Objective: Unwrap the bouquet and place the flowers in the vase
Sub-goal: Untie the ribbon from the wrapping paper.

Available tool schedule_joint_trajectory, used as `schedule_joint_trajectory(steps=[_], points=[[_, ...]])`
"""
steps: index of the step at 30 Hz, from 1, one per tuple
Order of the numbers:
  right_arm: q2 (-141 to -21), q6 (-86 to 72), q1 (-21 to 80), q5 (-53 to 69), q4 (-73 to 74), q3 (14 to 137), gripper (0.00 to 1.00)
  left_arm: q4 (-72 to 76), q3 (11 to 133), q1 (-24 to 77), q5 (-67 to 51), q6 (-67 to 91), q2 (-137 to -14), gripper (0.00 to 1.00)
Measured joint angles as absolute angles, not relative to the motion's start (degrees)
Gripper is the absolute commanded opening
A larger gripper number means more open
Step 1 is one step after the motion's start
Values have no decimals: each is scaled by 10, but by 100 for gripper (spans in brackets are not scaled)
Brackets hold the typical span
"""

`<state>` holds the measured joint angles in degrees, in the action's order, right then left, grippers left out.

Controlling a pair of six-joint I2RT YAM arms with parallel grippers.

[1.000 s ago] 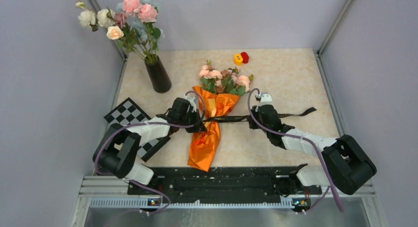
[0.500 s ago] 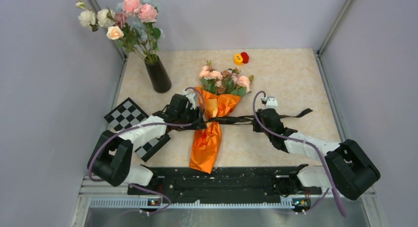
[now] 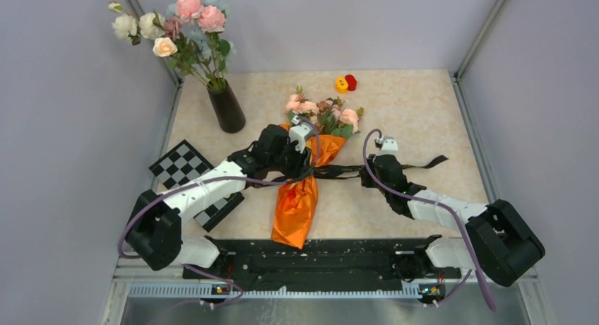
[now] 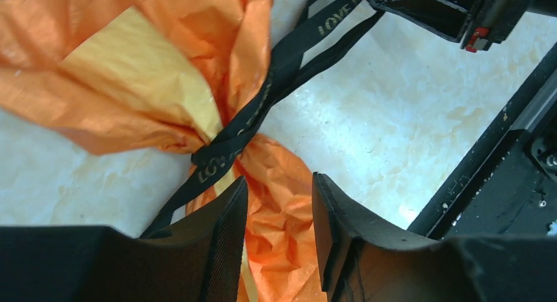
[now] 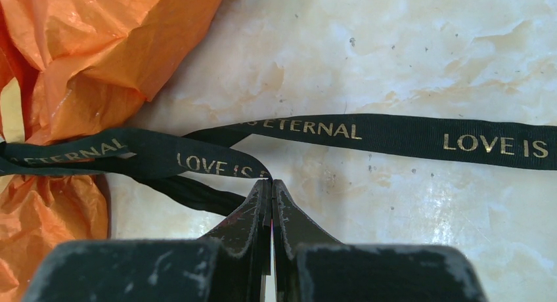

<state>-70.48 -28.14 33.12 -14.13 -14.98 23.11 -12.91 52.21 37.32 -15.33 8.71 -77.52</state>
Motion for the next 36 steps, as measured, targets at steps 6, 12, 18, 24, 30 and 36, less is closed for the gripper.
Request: schedule_joint_trajectory(steps=[6,12,18,24,30,36], points=[[-705,-284,325,-132,-167,223,0,-133,569,416,-144,50,-842,42],[-705,-289,322,-122,-177,217,0,-138,610,438,-135,30,-904,40],[-705,-293,318,-114,-180,217,0,-150,642,453,-123,10,-948,39],[-702,-297,315,-110,-185,211,0,-164,659,464,-91,-15,-980,38],[-696,-299,312,-105,-185,210,0,-177,668,481,-36,-44,-1009,37],[-696,-302,306,-97,-186,210,0,-179,679,507,28,-70,-1030,37]])
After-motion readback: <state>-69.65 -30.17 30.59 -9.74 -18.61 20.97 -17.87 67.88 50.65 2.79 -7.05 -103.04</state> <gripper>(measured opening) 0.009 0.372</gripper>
